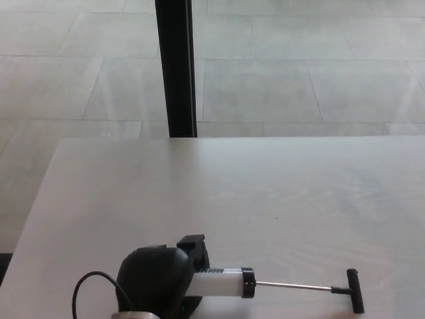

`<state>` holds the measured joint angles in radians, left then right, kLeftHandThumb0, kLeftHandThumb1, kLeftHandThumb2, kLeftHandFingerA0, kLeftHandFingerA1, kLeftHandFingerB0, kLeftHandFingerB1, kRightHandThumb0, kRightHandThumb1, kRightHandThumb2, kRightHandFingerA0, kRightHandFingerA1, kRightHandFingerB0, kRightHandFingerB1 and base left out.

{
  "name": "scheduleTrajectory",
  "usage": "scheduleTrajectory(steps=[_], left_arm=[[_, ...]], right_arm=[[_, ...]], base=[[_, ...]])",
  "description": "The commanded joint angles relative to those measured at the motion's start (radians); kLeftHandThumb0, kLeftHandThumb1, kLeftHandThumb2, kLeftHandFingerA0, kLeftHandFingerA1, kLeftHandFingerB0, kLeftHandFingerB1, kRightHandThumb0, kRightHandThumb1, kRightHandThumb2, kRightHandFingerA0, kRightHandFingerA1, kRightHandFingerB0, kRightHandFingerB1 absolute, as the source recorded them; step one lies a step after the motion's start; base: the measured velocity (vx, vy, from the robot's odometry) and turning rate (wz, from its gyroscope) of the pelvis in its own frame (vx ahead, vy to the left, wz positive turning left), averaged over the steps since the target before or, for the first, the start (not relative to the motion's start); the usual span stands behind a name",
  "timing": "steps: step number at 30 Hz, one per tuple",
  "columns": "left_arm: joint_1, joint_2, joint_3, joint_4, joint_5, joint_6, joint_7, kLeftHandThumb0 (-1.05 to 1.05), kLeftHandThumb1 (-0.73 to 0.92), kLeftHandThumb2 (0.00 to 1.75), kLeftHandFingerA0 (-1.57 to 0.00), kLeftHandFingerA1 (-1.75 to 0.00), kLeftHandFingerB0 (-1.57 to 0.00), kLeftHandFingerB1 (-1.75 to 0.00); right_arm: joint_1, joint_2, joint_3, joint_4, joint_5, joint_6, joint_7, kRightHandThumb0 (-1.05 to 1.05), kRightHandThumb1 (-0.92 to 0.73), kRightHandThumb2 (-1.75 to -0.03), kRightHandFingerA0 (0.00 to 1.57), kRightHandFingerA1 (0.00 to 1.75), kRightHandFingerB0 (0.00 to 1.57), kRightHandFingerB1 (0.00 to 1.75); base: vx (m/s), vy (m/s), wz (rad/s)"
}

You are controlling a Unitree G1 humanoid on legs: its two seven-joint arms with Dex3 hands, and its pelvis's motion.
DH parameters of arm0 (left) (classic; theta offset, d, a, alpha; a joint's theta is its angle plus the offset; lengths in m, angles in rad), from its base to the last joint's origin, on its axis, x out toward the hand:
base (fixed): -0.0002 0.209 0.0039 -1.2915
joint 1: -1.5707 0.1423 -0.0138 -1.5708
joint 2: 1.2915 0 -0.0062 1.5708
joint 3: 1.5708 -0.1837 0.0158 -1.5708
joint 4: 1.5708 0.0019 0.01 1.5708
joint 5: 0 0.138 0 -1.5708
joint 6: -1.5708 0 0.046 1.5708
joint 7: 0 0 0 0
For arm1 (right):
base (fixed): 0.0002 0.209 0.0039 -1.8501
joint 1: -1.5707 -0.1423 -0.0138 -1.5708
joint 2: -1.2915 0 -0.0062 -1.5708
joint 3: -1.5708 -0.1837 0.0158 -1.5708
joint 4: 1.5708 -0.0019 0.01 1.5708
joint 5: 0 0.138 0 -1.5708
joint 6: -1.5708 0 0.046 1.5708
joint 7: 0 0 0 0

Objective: The robot uses its left hand to lift the air pump kept on the middle of the desk and use the right hand to compress the handle

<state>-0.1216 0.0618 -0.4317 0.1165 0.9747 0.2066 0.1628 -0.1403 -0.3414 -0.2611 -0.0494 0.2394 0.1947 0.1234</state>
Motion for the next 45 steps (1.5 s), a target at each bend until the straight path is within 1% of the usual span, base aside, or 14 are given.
scheduleTrajectory(steps=[1,12,13,15,16,17,18,23,24,26,28,29,38,45], left_arm=[[-0.051,0.018,0.069,-0.015,-0.158,-0.104,-0.006,-0.14,0.50,1.28,-0.86,-1.75,-0.76,-1.57],[-0.088,0.049,0.089,-0.004,-0.182,-0.117,-0.004,-0.10,0.43,1.40,-0.92,-1.75,-0.78,-1.65],[-0.089,0.050,0.086,-0.004,-0.180,-0.117,-0.002,-0.11,0.45,1.36,-0.91,-1.75,-0.82,-1.58],[-0.092,0.053,0.084,-0.003,-0.179,-0.119,-0.001,-0.10,0.45,1.37,-0.91,-1.75,-0.82,-1.58],[-0.098,0.058,0.078,-0.009,-0.168,-0.106,-0.013,-0.10,0.46,1.36,-0.92,-1.75,-0.76,-1.65],[-0.100,0.060,0.075,-0.017,-0.160,-0.086,-0.028,-0.12,0.45,1.36,-0.94,-1.75,-0.78,-1.60],[-0.102,0.063,0.073,-0.020,-0.156,-0.079,-0.033,-0.12,0.46,1.34,-0.93,-1.75,-0.82,-1.53],[-0.095,0.075,0.073,-0.025,-0.163,-0.078,-0.030,-0.11,0.46,1.33,-0.93,-1.75,-0.82,-1.52],[-0.093,0.070,0.077,-0.024,-0.170,-0.075,-0.027,-0.10,0.45,1.34,-0.95,-1.75,-0.85,-1.53],[-0.104,0.069,0.073,-0.016,-0.162,-0.069,-0.026,-0.12,0.47,1.33,-0.92,-1.75,-0.82,-1.52],[-0.102,0.070,0.075,-0.026,-0.165,-0.058,-0.042,-0.12,0.52,1.24,-0.86,-1.75,-0.75,-1.54],[-0.123,0.074,0.078,-0.007,-0.163,-0.078,-0.019,-0.08,0.48,1.27,-0.91,-1.75,-0.80,-1.43],[-0.212,0.075,0.133,0.032,-0.200,-0.073,-0.011,-0.11,0.49,1.27,-0.90,-1.75,-0.78,-1.58],[-0.258,0.051,0.203,0.062,-0.246,-0.066,0.016,-0.14,0.36,1.41,-0.94,-1.75,-0.85,-1.61]], right_arm=[[-0.057,-0.007,0.063,0.016,-0.049,0.082,-0.003,-0.85,-0.92,-0.76,0.25,0.41,0.22,0.33],[-0.112,0.044,0.126,0.023,-0.049,0.164,-0.021,-0.80,-0.92,-0.77,0.12,0.40,0.19,0.35],[-0.113,0.049,0.132,0.018,-0.053,0.172,-0.024,-0.35,-0.55,-1.15,0.02,0.52,0.00,0.48],[-0.114,0.055,0.136,0.009,-0.058,0.181,-0.028,-0.35,-0.55,-1.15,0.01,0.52,0.00,0.48],[-0.116,0.058,0.141,0.004,-0.058,0.186,-0.024,-0.79,-0.92,-0.79,0.08,0.41,0.15,0.35],[-0.119,0.068,0.144,-0.001,-0.056,0.191,-0.026,-0.80,-0.83,-1.17,0.03,0.42,0.12,0.41],[-0.121,0.073,0.144,-0.005,-0.055,0.197,-0.028,-0.79,-0.92,-0.82,0.05,0.34,0.13,0.32],[-0.132,0.094,0.146,-0.013,-0.074,0.217,-0.053,-0.82,-0.92,-0.82,0.02,0.32,0.12,0.29],[-0.131,0.100,0.144,-0.016,-0.073,0.219,-0.055,-0.81,-0.83,-1.22,0.00,0.25,0.13,0.31],[-0.137,0.116,0.138,-0.022,-0.064,0.237,-0.060,-0.98,-0.92,-1.28,0.00,0.11,0.08,0.10],[-0.134,0.133,0.135,-0.024,-0.058,0.241,-0.065,-1.00,-0.92,-1.29,0.00,0.11,0.02,0.05],[-0.130,0.162,0.129,-0.031,-0.042,0.234,-0.073,-1.03,-0.92,-1.30,0.00,0.12,0.00,0.00],[-0.102,0.257,0.135,-0.092,-0.050,0.249,-0.100,-1.05,-0.92,-1.32,0.00,0.15,0.00,0.01],[-0.071,0.305,0.121,-0.148,-0.032,0.300,-0.121,-1.03,-0.92,-1.32,0.00,0.16,0.00,0.01]], base=[[0.00,0.000,0.00],[0.00,0.000,0.00],[0.00,0.000,0.00],[0.00,0.000,0.00],[0.00,0.000,0.00],[0.00,0.000,0.00],[0.00,0.000,0.00],[0.00,0.000,0.00],[0.00,0.000,0.00],[0.00,0.000,0.00],[0.00,0.000,0.00],[0.00,0.000,0.00],[0.00,0.000,0.00],[0.00,0.000,0.00]])
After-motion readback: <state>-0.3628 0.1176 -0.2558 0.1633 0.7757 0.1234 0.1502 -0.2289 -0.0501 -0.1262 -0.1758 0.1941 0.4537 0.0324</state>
